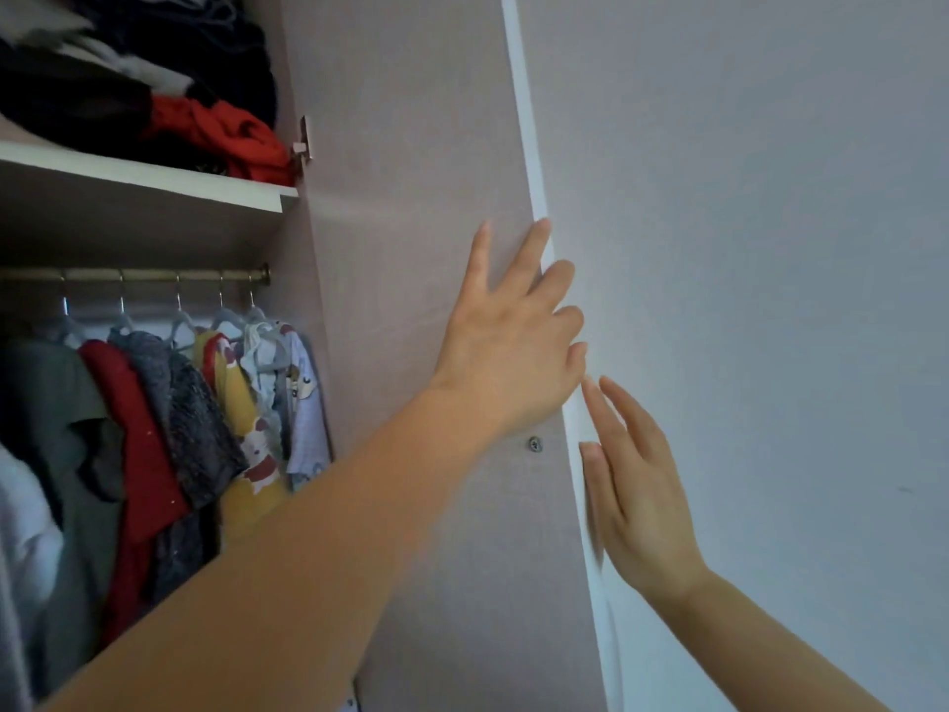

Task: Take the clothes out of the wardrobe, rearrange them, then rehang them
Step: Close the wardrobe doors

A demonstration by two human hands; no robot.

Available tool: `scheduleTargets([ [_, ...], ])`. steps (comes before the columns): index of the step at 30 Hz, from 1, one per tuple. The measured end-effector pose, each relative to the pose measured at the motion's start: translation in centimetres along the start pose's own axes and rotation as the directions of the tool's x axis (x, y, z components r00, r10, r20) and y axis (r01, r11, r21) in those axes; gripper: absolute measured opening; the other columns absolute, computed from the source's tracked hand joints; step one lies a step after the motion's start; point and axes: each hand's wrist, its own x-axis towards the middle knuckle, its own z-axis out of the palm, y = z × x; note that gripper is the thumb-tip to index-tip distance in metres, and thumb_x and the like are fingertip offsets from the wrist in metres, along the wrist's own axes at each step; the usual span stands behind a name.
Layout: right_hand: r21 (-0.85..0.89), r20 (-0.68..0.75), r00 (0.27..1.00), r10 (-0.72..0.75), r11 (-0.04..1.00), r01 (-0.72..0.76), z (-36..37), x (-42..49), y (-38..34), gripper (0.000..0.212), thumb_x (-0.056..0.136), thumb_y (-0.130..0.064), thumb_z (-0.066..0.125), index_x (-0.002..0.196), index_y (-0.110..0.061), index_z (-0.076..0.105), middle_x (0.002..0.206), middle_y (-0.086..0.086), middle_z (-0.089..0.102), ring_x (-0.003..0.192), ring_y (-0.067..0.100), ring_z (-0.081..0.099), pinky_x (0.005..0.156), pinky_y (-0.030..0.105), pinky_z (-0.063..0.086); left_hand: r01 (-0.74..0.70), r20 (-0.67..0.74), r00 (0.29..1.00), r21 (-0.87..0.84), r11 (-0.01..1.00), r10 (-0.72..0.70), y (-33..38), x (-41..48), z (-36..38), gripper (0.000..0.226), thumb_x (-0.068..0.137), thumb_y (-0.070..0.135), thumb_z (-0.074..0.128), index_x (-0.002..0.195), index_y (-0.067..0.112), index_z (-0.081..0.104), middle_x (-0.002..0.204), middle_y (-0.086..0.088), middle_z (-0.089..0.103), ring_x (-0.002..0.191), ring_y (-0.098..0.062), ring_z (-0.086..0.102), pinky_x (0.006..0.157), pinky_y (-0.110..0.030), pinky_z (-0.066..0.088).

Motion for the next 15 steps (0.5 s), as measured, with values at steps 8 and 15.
scheduleTargets([
  [8, 0.216, 0.076, 0.994, -0.081, 0.974, 0.063, 2.2, -0.9, -7.5, 0.047, 0.101, -0.043, 0.014, 0.146, -0.029, 0.021, 0.150, -0.005, 0.029, 0.139, 0.009, 0.025, 0.113, 0.028, 0.021, -0.053, -0.222, 0.973, 0.042, 0.998, 0.061, -6.1, -6.2, -2.4, 0.031, 0.089, 0.035, 0.046, 0.088, 0.017, 0.072, 0.124, -0.006, 0.060, 0.133, -0.034, 0.038, 0.108, -0.061, 0.015],
  [15, 0.441, 0.120, 0.966, -0.230, 0.884, 0.156, 7.6, -2.2, -17.8, 0.051, 0.100, -0.043, 0.014, 0.149, -0.034, 0.003, 0.156, -0.015, 0.009, 0.142, 0.007, 0.016, 0.115, 0.029, 0.023, -0.013, -0.125, 0.991, 0.188, 0.982, 0.037, -14.4, -14.8, -6.2, 0.045, 0.095, 0.039, 0.031, 0.113, 0.019, 0.066, 0.136, -0.008, 0.052, 0.135, -0.034, 0.034, 0.109, -0.058, 0.011],
])
